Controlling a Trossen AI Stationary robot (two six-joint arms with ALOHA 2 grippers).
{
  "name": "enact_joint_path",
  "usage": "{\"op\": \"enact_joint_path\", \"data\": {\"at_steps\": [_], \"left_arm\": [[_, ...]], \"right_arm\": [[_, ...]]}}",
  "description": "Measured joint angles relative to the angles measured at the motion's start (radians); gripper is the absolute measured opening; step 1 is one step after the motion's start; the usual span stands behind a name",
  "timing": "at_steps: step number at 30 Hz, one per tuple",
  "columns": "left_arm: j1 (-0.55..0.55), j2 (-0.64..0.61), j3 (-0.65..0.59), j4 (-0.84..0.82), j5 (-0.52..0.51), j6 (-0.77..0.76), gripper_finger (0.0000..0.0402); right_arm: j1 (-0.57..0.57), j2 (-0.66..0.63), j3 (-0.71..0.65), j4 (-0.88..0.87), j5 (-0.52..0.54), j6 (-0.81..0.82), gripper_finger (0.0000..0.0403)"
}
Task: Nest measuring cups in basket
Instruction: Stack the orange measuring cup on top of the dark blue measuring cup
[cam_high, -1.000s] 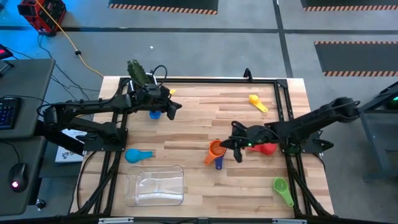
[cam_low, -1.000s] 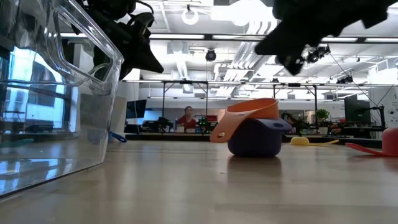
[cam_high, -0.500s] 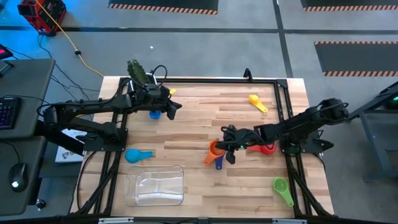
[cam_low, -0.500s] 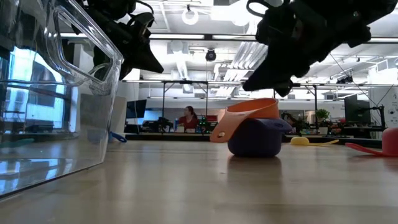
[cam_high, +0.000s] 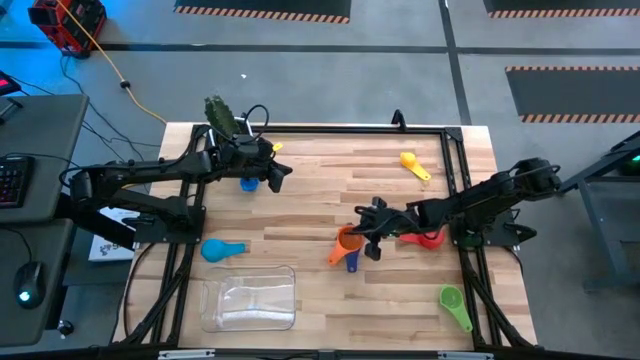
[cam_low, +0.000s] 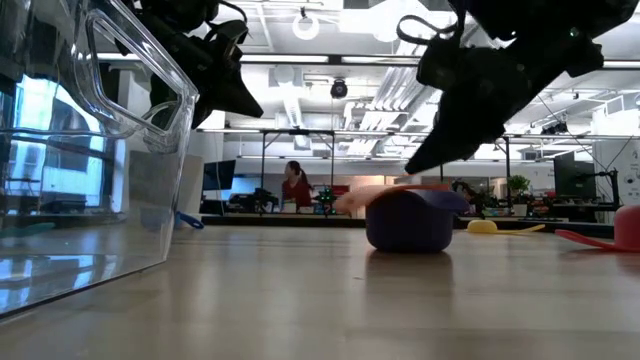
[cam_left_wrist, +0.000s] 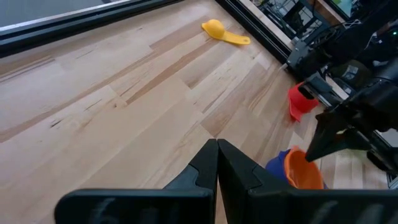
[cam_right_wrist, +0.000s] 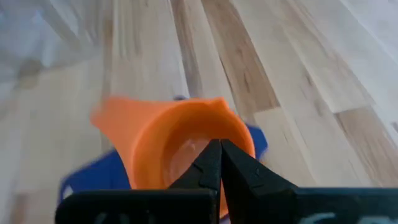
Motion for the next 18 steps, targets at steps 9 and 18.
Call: {"op": "enact_joint_path", "data": {"at_steps": [9,18], "left_arm": [[0.0,0.0,0.0,0.018,0.021,-0.001,0.0],[-0.14,0.082,0.109,-0.135,0.136,0.145,0.0]], "right_arm": [[-0.028,-0.053,0.0,0.01,-0.039,0.027,0.0],[0.025,-0.246,0.001,-0.251,-0.145,0.235,0.0]]}}
